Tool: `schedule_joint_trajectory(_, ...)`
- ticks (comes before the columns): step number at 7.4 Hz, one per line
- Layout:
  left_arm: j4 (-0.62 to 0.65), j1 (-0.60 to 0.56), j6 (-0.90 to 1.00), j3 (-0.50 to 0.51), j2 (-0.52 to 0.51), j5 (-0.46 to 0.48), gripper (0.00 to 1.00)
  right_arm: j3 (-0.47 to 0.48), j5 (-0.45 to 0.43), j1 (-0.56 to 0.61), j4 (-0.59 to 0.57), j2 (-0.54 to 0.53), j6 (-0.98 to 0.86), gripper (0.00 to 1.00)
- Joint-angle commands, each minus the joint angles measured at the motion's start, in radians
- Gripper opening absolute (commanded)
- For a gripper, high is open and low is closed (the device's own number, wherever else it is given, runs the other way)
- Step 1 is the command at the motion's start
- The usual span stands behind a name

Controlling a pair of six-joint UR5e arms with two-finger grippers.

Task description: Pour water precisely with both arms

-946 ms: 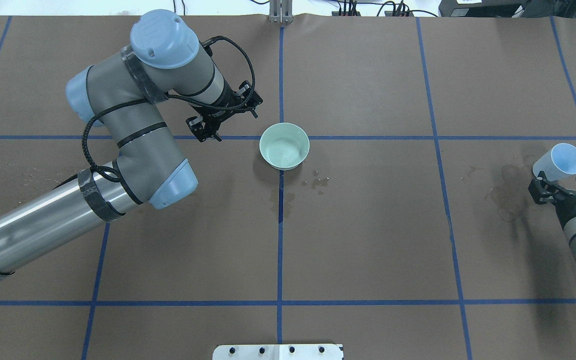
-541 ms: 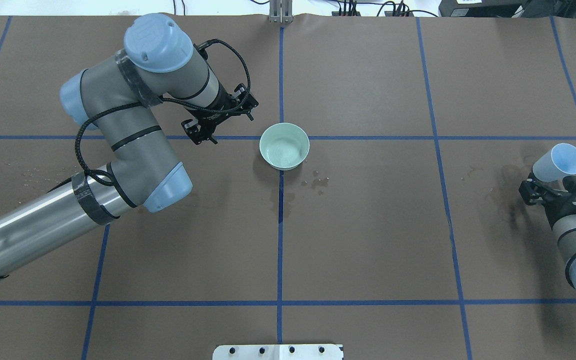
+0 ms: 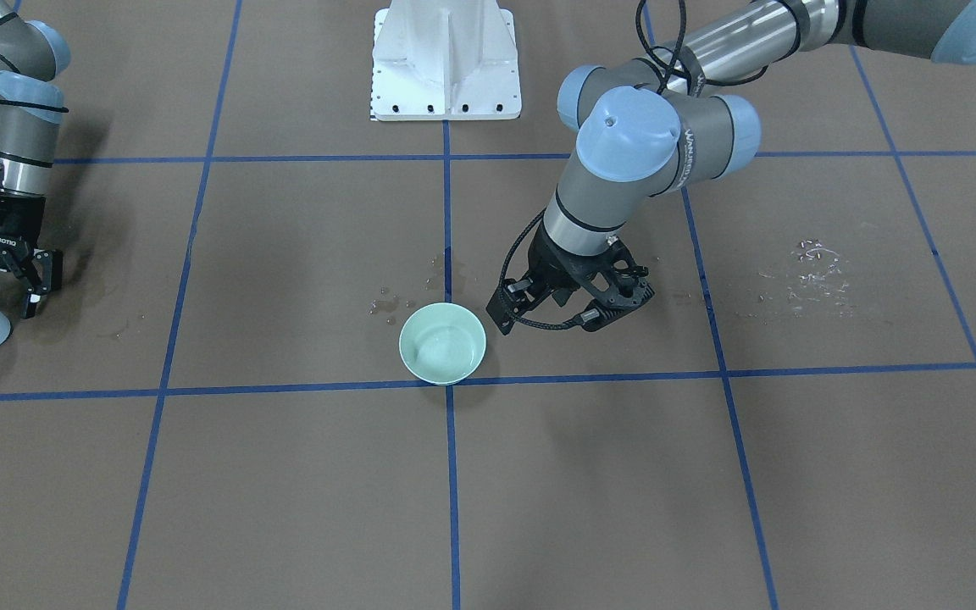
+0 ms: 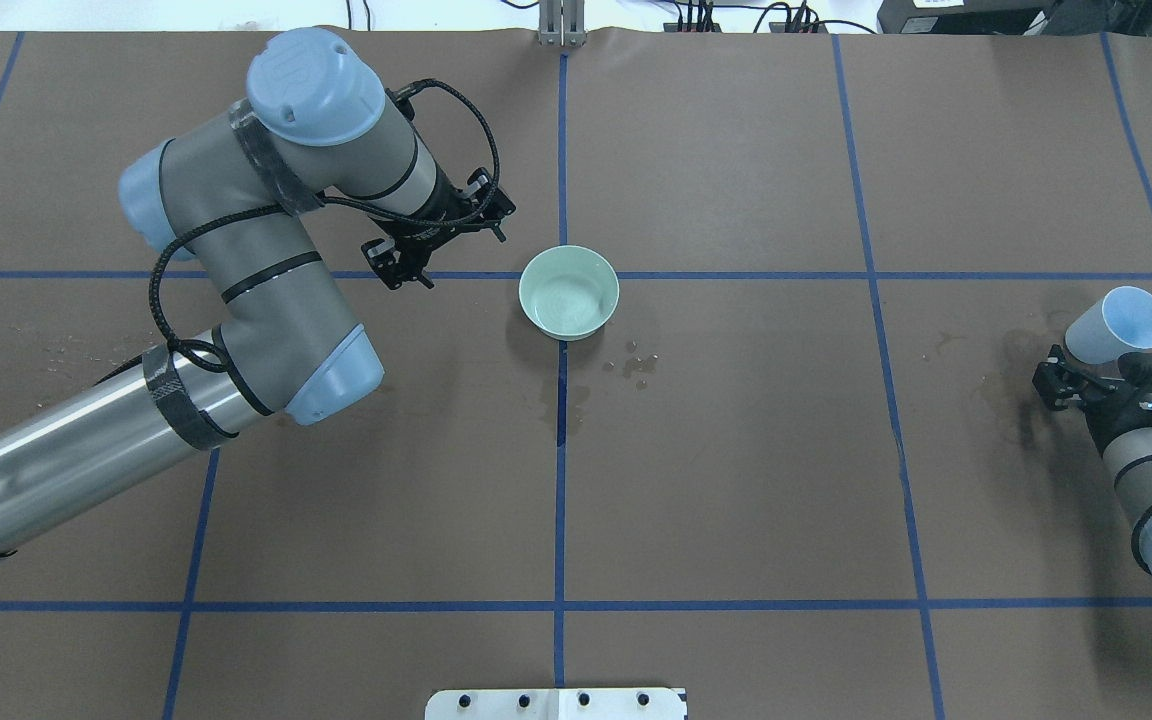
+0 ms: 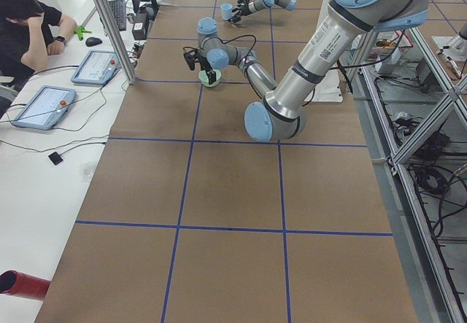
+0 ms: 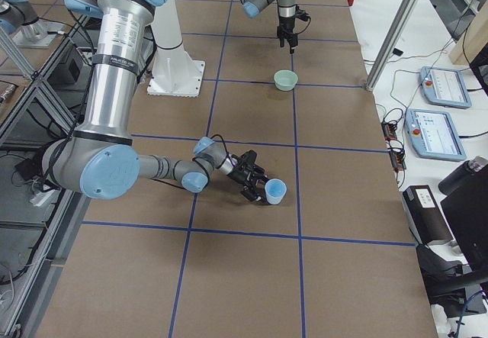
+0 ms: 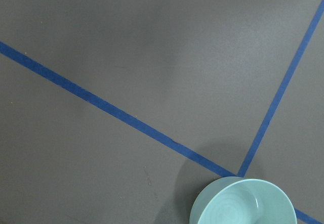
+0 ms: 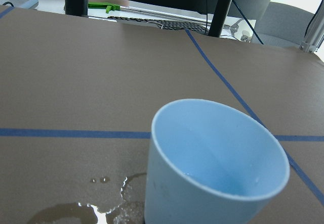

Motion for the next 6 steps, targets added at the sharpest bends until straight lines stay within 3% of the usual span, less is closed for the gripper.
schedule_joint_trajectory(1,0.0,0.002,0.0,0.0,0.005,0.0,1.0,0.0,0.0,0.023,0.004,0.0,-0.003,0.99)
schedule_joint_trajectory(6,0.0,0.009,-0.005,0.008,0.006,0.005,1.0,-0.003,0.001,0.068,0.002,0.025,-0.003,0.99)
